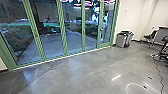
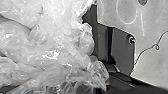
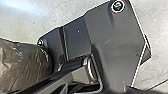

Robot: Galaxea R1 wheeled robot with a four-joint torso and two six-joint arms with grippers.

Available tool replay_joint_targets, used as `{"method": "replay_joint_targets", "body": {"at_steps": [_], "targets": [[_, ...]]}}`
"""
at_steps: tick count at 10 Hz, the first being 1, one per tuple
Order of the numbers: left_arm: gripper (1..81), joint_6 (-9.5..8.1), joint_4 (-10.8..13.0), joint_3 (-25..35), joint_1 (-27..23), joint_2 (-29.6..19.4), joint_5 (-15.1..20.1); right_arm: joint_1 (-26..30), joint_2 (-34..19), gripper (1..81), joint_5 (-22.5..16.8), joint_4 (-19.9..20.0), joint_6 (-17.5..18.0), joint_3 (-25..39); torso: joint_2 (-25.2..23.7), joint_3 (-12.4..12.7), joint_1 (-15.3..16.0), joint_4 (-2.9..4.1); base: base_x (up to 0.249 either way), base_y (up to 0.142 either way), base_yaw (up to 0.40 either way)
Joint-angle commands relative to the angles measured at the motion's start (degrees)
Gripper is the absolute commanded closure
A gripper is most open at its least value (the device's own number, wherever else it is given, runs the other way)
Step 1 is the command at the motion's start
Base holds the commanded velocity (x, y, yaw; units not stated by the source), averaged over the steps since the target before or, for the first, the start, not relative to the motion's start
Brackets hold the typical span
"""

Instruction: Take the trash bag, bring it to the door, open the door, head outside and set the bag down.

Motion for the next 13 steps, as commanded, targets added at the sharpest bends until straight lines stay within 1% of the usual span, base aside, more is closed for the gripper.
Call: {"method": "replay_joint_targets", "body": {"at_steps": [1,8,13], "targets": [[81.1,0.18,0.3,0.7,-2.6,-1.2,4.3,2.2,-0.9,1.0,-3.7,-0.6,-0.3,0.6,0.0,0.0,0.0,0.0,0.0,-0.092,0.0],[81.1,0.1,0.2,0.7,-2.6,-1.2,4.3,2.3,-0.9,1.0,-3.7,-0.7,-0.3,0.6,0.0,0.0,0.0,0.0,0.0,-0.092,0.0],[81.1,0.18,0.2,0.7,-2.6,-1.2,4.3,2.3,-0.9,1.0,-3.6,-0.8,-0.3,0.6,0.0,0.0,0.0,0.0,0.0,0.0,0.0]]}}
